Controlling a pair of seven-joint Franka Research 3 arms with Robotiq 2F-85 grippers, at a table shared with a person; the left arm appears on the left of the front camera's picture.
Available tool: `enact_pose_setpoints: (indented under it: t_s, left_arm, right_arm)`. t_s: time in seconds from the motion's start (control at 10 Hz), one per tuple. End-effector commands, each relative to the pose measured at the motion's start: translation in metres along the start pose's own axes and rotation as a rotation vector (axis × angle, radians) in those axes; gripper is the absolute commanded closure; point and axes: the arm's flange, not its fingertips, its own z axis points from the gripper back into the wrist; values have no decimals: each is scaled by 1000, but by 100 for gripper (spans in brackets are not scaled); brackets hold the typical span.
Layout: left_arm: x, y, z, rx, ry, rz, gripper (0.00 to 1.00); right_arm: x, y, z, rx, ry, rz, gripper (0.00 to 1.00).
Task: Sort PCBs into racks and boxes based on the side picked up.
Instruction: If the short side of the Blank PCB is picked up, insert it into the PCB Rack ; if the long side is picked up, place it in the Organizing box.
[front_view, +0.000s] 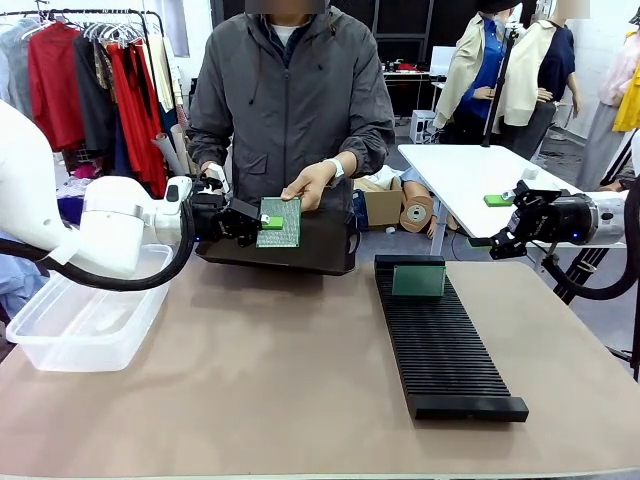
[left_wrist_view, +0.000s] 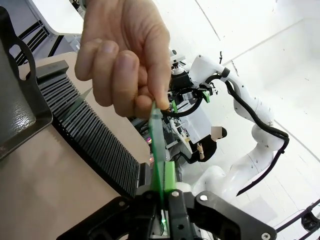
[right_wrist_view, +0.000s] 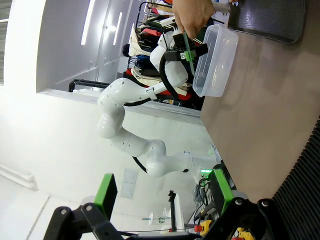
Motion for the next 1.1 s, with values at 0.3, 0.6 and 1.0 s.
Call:
enact_pose_setpoints:
  t_s: [0.3, 0.6, 1.0]
  left_arm:
    - [1, -2, 0, -5, -2, -4, 100]
    - [1, -2, 0, -5, -2, -4, 100]
    - [3, -11, 46, 11, -55, 38, 100]
  right_arm:
    - [0, 3, 0, -6, -4, -8, 0]
    - [0, 3, 0, -6, -4, -8, 0]
    - [0, 3, 0, -6, -4, -8, 0]
